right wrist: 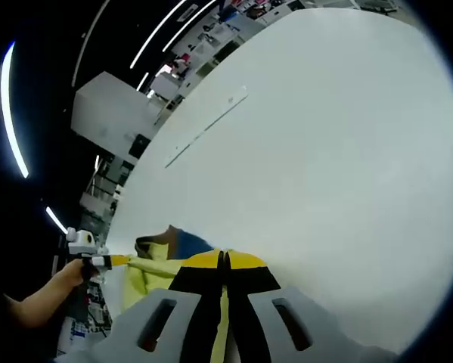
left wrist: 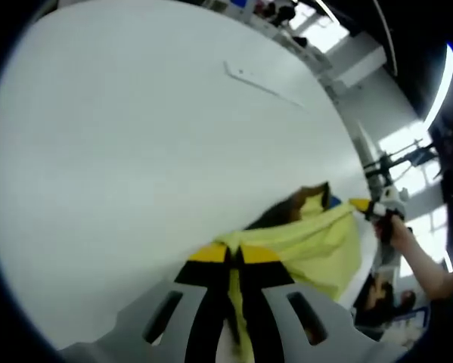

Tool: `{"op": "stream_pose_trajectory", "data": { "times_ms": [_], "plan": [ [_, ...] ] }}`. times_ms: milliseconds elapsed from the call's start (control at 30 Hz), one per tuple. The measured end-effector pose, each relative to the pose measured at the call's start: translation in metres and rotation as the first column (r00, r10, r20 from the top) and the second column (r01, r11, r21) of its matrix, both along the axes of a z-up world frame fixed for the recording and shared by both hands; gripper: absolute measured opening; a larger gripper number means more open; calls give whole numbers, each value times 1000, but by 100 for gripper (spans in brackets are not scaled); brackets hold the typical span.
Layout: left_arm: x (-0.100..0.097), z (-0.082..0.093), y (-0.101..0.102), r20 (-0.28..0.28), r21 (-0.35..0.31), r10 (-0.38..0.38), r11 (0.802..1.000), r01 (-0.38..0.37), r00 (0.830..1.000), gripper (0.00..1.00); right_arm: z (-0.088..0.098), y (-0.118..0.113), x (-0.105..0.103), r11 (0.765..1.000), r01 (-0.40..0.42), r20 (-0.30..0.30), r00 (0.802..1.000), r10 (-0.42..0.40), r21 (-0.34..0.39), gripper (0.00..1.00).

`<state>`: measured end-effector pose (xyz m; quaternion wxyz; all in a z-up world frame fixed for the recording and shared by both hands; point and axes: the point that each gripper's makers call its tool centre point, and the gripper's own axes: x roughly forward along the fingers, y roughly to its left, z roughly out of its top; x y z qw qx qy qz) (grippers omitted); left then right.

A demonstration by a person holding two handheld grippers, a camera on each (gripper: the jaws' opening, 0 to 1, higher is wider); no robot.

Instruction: Fold the garment on the visible template until the final outline fits inside the template.

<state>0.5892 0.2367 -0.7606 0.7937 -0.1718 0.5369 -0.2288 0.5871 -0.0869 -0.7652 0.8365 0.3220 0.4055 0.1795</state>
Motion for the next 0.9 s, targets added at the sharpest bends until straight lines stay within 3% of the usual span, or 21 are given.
{"op": "stream_pose_trajectory", "data": {
  "times_ms": [467,700,900],
  "plan": [
    [-4,-11,0,6,-8,23,1000,-23,1000,1,-11,1,-3,1000,19,-13,1000,-19,0,2],
    [-4,-11,-2,35,7,12,1000,-12,999,2,-11,1,-2,1000,-9,31,999,10,-29,3],
    [-3,-12,-3,40,2,25,1000,-26,999,3,-9,7,-1,1000,-19,62,998,20,-15,13]
  ]
}}
